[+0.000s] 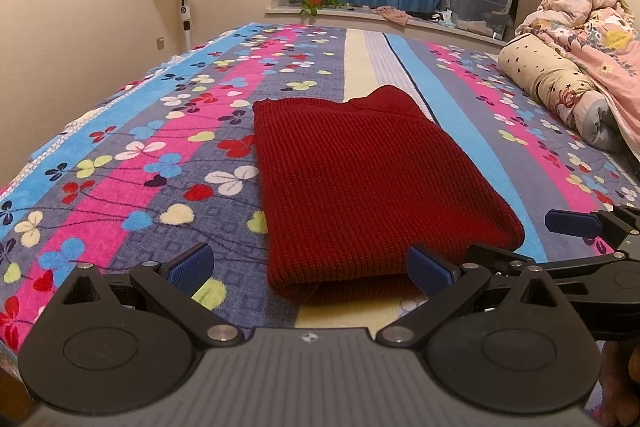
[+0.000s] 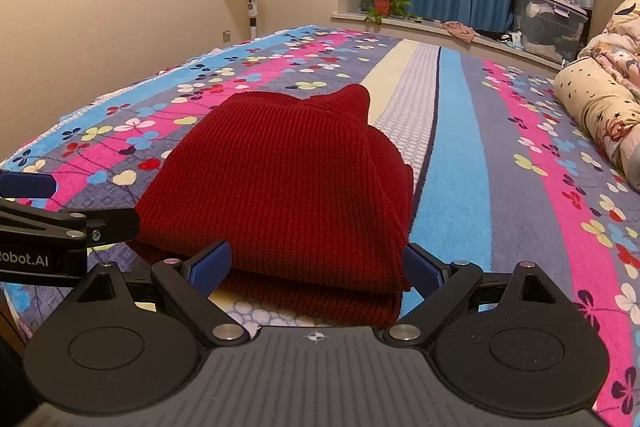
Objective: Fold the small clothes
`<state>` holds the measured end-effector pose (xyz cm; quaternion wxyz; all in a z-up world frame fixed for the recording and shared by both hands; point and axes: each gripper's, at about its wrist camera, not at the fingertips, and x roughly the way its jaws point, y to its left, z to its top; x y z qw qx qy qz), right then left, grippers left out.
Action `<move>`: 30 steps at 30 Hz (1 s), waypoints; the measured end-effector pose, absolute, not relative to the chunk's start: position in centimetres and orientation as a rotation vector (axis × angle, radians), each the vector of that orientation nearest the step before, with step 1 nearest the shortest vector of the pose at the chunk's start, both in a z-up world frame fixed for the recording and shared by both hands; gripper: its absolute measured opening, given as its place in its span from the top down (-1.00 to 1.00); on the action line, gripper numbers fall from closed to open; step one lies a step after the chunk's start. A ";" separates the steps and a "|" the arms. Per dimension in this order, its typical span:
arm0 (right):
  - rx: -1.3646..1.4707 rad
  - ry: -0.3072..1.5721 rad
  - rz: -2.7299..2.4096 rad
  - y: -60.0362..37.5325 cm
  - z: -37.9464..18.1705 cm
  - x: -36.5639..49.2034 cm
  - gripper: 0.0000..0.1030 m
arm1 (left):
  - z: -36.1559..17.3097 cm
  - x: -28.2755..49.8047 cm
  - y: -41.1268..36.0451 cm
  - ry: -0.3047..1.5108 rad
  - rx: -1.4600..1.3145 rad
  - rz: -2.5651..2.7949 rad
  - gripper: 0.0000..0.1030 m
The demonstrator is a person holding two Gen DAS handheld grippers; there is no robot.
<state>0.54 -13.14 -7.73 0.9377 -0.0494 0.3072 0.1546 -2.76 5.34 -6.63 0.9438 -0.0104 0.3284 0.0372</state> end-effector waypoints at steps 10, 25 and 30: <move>-0.106 0.632 0.317 -12.9 -7.8 0.7 -0.80 | -6.8 -2.7 5.5 0.678 -0.016 0.077 -0.99; -0.105 0.633 0.317 -13.0 -7.8 0.7 -0.80 | -6.8 -2.7 5.5 0.679 -0.017 0.076 -0.99; -0.105 0.633 0.316 -12.9 -7.8 0.7 -0.79 | -6.8 -2.7 5.4 0.680 -0.017 0.077 -0.99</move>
